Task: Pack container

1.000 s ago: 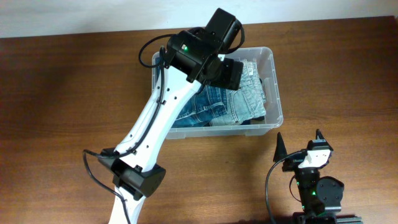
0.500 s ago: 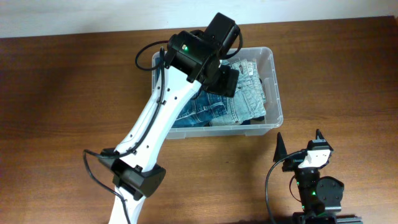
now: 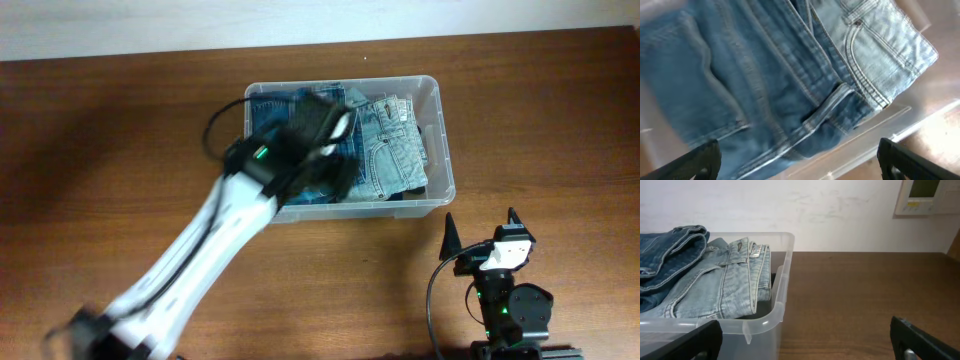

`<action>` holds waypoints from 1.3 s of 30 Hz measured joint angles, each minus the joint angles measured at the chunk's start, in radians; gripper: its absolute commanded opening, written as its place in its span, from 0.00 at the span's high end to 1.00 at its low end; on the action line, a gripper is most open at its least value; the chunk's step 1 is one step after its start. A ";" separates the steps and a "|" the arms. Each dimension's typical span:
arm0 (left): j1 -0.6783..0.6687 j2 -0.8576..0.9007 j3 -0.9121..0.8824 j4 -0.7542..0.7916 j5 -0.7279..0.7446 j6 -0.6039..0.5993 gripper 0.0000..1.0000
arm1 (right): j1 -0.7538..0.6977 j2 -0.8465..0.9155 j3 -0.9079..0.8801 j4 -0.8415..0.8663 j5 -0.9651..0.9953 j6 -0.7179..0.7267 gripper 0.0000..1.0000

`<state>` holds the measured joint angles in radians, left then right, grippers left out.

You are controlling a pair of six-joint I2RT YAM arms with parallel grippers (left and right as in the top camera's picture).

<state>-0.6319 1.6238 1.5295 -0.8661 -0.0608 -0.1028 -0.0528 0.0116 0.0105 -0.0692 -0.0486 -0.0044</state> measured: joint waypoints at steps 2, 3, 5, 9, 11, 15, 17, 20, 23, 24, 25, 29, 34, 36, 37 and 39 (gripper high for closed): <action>0.022 -0.126 -0.125 0.085 0.000 0.018 0.01 | 0.000 0.000 0.000 0.000 0.000 0.000 0.02; 0.035 -0.188 -0.183 0.119 0.000 0.024 0.01 | 0.000 0.000 0.000 0.000 0.000 0.000 0.02; 0.068 -0.312 -0.301 0.198 0.000 0.034 0.01 | 0.000 0.000 0.000 0.000 0.000 0.000 0.02; 0.143 -0.538 -0.540 0.322 0.004 0.048 0.01 | 0.000 0.000 0.000 0.000 0.000 0.000 0.02; 0.181 -0.634 -0.656 0.391 0.024 0.059 0.01 | 0.000 0.000 0.000 0.000 0.000 0.000 0.02; 0.279 -0.842 -0.894 0.572 0.111 0.090 0.01 | 0.000 0.000 0.000 0.000 0.000 0.000 0.02; 0.325 -0.951 -0.991 0.630 0.148 0.101 0.01 | 0.000 0.000 0.000 0.000 0.000 0.000 0.02; 0.376 -1.103 -1.122 0.703 0.194 0.111 0.01 | 0.000 0.000 0.000 0.000 0.000 0.000 0.02; 0.405 -1.204 -1.225 0.761 0.220 0.112 0.01 | 0.000 0.000 0.000 0.000 0.000 0.000 0.02; 0.414 -1.234 -1.258 0.782 0.226 0.112 0.01 | 0.000 0.000 0.000 0.000 0.000 0.001 0.02; 0.424 -1.261 -1.286 0.803 0.230 0.112 0.01 | 0.000 0.000 0.000 0.000 0.000 0.000 0.02; 0.472 -1.350 -1.369 0.888 0.239 0.115 0.01 | 0.000 0.000 0.000 0.000 0.000 0.000 0.02; 0.532 -1.439 -1.436 0.921 0.245 0.115 0.01 | 0.000 0.000 0.000 -0.001 0.000 0.000 0.02; 0.551 -1.468 -1.460 0.920 0.245 0.115 0.01 | 0.000 0.000 0.000 -0.001 0.000 0.001 0.02; 0.559 -1.479 -1.469 0.920 0.245 0.115 0.01 | 0.000 0.000 0.000 0.000 0.000 -0.001 0.02; 0.578 -1.509 -1.487 0.920 0.245 0.115 0.01 | 0.000 0.000 0.000 -0.001 0.000 0.000 0.02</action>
<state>-0.0540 0.1143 0.0422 0.0540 0.1844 0.0124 -0.0528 0.0120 0.0109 -0.0700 -0.0490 -0.0044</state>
